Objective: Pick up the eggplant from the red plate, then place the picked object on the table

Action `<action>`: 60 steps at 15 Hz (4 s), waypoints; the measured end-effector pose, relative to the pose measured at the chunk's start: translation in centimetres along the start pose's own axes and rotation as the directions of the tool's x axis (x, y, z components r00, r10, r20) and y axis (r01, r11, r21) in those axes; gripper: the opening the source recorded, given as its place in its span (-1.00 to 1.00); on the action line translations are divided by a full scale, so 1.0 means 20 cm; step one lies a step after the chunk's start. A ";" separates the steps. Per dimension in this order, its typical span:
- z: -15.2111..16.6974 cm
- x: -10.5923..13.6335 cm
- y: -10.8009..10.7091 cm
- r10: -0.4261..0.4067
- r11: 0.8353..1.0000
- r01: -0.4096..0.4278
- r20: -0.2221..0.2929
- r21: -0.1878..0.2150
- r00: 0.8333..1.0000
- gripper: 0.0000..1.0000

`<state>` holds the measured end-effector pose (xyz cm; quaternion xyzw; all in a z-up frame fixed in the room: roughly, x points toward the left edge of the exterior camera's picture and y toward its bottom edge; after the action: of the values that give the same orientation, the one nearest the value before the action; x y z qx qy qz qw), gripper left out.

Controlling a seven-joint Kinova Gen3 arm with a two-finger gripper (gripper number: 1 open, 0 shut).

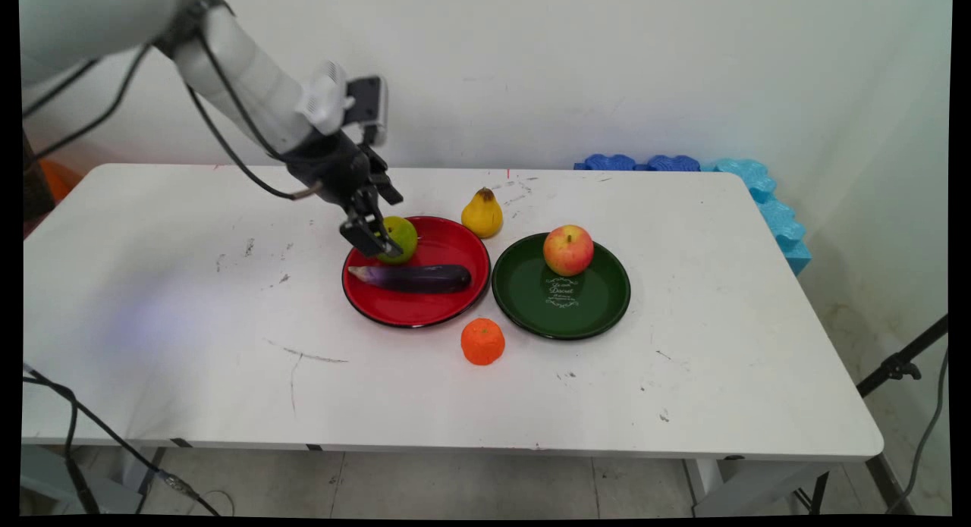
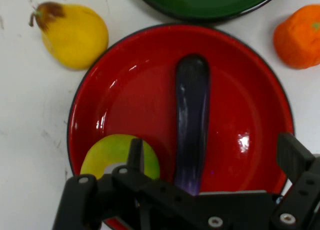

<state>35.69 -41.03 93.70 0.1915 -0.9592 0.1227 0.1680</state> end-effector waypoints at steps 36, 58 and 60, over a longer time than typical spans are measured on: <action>-0.04 0.43 0.34 0.031 0.993 -0.030 0.016 -0.110 0.999 -1.00; 0.53 0.35 0.83 -0.062 0.991 0.062 0.009 -0.119 0.998 -1.00; 0.56 0.34 0.84 -0.064 0.991 0.063 0.000 -0.116 0.998 -1.00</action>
<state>19.91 -31.46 83.12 0.2116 -0.9579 0.0616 0.1842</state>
